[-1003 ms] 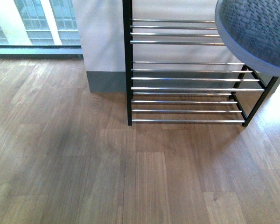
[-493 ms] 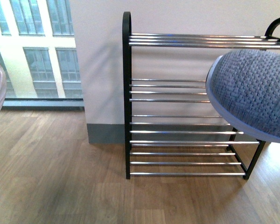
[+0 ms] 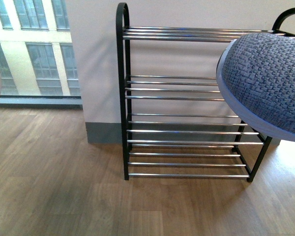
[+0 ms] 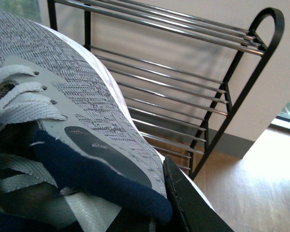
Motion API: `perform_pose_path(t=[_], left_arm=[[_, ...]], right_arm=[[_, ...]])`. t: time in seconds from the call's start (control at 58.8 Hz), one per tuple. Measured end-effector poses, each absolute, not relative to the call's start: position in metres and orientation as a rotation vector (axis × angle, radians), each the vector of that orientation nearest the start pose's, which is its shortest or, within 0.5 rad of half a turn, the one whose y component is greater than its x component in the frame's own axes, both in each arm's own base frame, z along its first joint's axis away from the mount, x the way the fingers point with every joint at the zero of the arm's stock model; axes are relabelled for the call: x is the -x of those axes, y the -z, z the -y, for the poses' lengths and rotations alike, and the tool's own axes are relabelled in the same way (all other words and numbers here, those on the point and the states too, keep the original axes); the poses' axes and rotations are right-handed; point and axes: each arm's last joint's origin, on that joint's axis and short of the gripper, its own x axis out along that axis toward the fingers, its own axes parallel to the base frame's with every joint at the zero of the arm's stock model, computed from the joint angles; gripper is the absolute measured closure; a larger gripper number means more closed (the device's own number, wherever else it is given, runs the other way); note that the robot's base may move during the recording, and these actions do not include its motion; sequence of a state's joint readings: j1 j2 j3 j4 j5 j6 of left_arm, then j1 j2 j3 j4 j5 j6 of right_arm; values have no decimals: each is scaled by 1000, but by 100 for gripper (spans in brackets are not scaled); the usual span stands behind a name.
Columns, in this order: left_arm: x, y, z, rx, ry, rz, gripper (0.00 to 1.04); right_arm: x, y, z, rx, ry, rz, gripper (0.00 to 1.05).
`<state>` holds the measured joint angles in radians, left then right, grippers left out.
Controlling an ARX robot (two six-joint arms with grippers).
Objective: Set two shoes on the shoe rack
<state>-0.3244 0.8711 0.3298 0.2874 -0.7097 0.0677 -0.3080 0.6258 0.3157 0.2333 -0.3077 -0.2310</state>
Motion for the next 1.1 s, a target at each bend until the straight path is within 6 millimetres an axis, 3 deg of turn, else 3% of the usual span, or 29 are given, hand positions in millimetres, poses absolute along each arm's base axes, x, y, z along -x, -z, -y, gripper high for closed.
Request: perform_pose_path(t=[1.105], left_arm=[[-174,-207,39,-195,-373,-237,103]], right_arm=[[-148,-233,38,207,-6,-75,103]])
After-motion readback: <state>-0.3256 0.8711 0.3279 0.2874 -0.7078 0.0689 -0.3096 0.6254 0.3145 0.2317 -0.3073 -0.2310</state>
